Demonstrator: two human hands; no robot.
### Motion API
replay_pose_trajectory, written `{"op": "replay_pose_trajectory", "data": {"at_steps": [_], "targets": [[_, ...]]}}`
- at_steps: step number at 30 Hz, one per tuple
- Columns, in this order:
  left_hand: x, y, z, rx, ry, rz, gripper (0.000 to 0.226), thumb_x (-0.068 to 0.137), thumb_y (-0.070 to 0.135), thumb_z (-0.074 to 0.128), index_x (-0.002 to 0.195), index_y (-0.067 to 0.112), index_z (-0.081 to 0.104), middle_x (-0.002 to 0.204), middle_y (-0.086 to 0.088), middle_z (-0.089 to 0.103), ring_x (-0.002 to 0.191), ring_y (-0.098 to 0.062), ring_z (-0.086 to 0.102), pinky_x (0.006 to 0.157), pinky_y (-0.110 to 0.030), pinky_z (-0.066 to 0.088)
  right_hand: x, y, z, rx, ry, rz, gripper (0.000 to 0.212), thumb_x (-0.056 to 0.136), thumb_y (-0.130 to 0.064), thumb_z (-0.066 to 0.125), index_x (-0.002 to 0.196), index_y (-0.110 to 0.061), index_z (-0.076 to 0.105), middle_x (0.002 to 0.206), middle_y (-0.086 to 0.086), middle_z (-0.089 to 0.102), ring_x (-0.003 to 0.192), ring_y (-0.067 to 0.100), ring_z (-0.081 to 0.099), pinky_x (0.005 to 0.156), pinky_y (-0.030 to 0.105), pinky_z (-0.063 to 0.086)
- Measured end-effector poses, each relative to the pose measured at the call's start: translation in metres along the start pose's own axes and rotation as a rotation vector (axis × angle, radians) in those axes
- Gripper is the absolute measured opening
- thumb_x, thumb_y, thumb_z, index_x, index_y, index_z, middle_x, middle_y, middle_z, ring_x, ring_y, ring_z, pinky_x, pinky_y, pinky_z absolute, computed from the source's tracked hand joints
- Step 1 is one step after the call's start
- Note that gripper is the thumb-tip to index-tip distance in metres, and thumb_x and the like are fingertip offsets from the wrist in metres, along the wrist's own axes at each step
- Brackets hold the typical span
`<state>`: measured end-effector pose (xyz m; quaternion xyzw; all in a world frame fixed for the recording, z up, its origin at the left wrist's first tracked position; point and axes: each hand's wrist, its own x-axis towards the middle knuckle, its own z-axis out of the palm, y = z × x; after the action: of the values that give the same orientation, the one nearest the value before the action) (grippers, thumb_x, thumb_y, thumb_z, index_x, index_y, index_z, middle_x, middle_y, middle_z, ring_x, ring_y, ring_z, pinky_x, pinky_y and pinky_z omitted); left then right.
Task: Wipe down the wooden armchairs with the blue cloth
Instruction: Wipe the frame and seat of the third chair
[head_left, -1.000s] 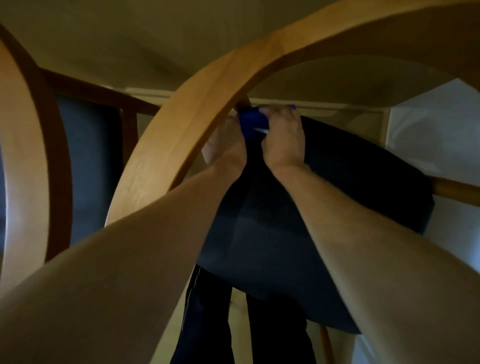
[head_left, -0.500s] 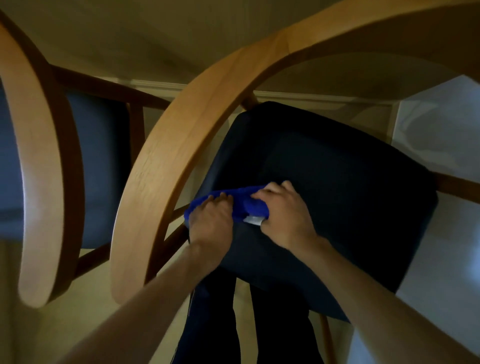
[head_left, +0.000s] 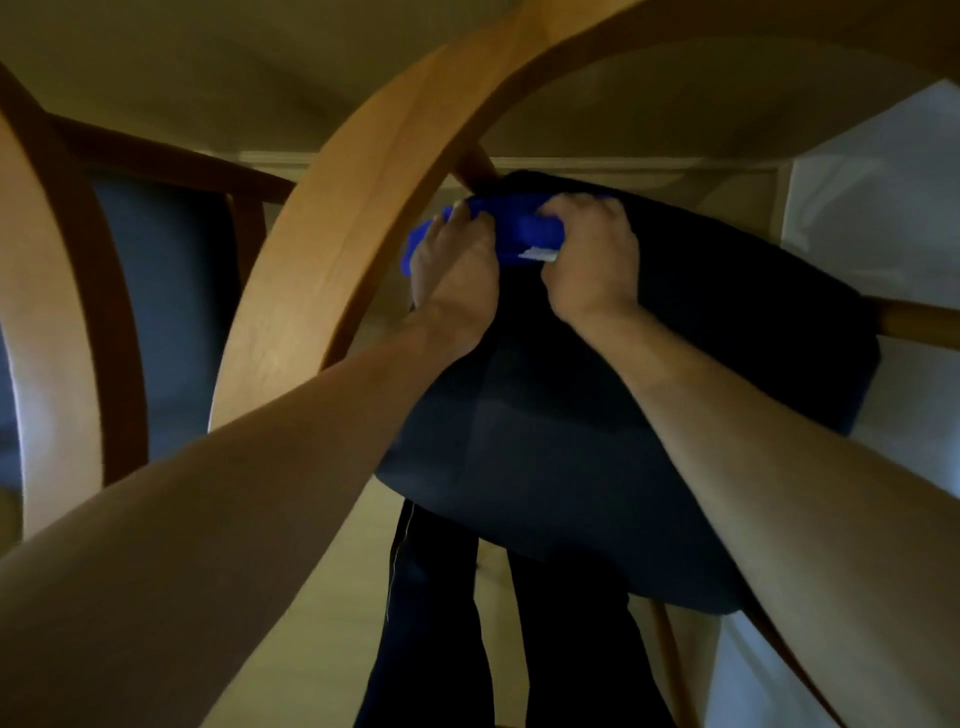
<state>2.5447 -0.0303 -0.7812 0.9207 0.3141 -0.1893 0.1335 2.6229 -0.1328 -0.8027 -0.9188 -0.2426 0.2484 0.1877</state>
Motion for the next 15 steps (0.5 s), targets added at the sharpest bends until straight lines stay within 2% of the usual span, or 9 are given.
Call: {"op": "replay_pose_trajectory", "data": {"at_steps": [4,7,9,11,13,15], "targets": [[-0.052,-0.023,0.022,0.045,-0.095,0.067,0.041,0.092,0.001,0.043,0.132,0.008,0.049,0.146,-0.013,0.041,0.134,-0.036,0.037,0.102,-0.045,0.039,-0.064,0.004,0.014,0.024,-0.068,-0.072,0.044,0.076,-0.002,0.068,0.116,-0.021,0.066,0.118,-0.002,0.064,0.107,0.022,0.049,0.073,0.024,0.033],[-0.116,-0.031,0.043,0.146,-0.217,0.035,0.051,0.095,0.004,0.042,0.144,0.012,0.035,0.154,-0.009,0.031,0.141,-0.034,0.03,0.103,-0.045,0.042,-0.125,0.008,0.029,0.013,-0.199,-0.065,0.044,0.076,-0.008,0.069,0.118,-0.022,0.064,0.119,-0.005,0.062,0.11,0.021,0.047,0.071,0.029,0.039],[-0.152,-0.036,0.055,0.169,-0.367,0.025,0.055,0.096,0.008,0.043,0.148,0.015,0.028,0.157,-0.007,0.025,0.143,-0.032,0.027,0.101,-0.045,0.044,-0.159,0.016,0.036,0.007,-0.284,-0.075,0.049,0.075,-0.004,0.068,0.119,-0.024,0.063,0.119,-0.008,0.061,0.112,0.019,0.047,0.074,0.029,0.043],[-0.176,-0.04,0.063,0.179,-0.516,0.012,0.06,0.095,0.013,0.05,0.148,0.018,0.024,0.159,-0.006,0.02,0.143,-0.031,0.026,0.101,-0.045,0.043,-0.179,0.025,0.041,0.009,-0.358,-0.115,0.052,0.074,-0.007,0.07,0.121,-0.027,0.062,0.12,-0.011,0.061,0.113,0.016,0.046,0.076,0.024,0.039],[-0.182,-0.042,0.063,0.204,-0.56,0.023,0.06,0.093,0.015,0.055,0.146,0.018,0.027,0.154,-0.008,0.028,0.137,-0.028,0.037,0.097,-0.042,0.047,-0.182,0.03,0.04,-0.023,-0.441,-0.179,0.052,0.075,-0.015,0.071,0.123,-0.03,0.06,0.118,-0.011,0.061,0.111,0.015,0.047,0.075,0.023,0.035],[-0.176,-0.041,0.051,0.2,-0.471,0.046,0.048,0.094,0.016,0.054,0.139,0.018,0.038,0.135,-0.009,0.05,0.114,-0.023,0.058,0.08,-0.033,0.053,-0.166,0.03,0.029,-0.057,-0.505,-0.23,0.049,0.076,-0.023,0.069,0.123,-0.035,0.059,0.112,-0.008,0.063,0.105,0.019,0.052,0.073,0.024,0.034]]}}
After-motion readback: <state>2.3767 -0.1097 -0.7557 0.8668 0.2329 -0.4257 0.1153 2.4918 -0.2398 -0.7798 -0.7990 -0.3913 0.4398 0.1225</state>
